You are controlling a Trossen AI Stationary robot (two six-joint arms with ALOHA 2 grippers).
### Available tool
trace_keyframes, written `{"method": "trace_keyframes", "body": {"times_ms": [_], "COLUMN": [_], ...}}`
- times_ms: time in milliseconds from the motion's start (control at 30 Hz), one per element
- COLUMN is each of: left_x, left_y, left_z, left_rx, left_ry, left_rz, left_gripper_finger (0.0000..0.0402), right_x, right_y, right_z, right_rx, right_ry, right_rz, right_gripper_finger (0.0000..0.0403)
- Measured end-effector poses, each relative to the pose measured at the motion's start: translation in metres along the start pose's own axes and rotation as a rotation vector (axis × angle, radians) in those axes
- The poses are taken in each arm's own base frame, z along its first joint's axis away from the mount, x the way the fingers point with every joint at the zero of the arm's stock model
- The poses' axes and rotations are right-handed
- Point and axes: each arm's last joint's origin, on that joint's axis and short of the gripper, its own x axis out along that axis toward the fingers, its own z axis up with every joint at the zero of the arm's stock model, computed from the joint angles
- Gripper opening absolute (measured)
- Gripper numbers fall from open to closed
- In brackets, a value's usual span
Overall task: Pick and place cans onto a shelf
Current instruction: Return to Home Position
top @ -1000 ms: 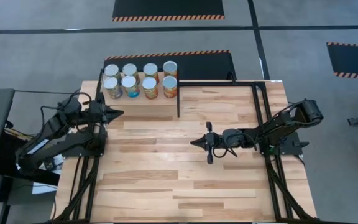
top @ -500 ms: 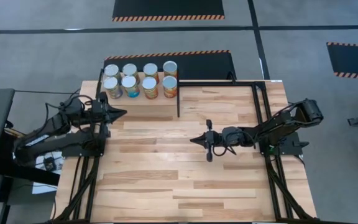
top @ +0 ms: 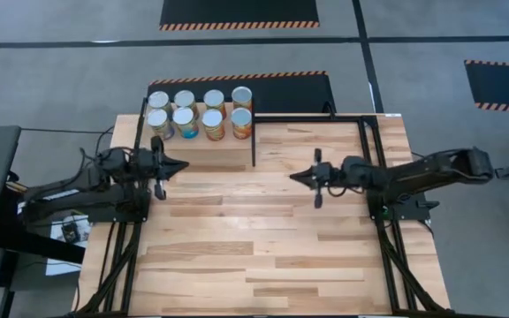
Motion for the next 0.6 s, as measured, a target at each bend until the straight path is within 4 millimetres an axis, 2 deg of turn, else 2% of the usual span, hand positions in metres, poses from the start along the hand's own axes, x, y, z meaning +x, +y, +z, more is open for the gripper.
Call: {"method": "trace_keyframes", "body": {"times_ms": [167,333,600], "left_x": [0.008,0.012,0.014], "left_y": [-0.003,-0.005,-0.006], "left_z": [-0.024,-0.046,-0.059], "left_rx": [0.002,0.002,-0.004], "left_ry": [-0.027,-0.025,-0.027], "left_rz": [-0.016,-0.015,-0.011], "left_gripper_finger": [0.0000,0.0000,0.0000], "right_x": [-0.022,-0.043,-0.069], "right_y": [-0.010,-0.012,-0.017], "right_z": [0.003,-0.002,-0.023], "right_rx": [-0.021,-0.067,-0.070], "right_ry": [0.019,-0.022,-0.039], "right_rz": [-0.067,-0.101,-0.160], "right_gripper_finger": [0.0012,0.0012,0.0012]}}
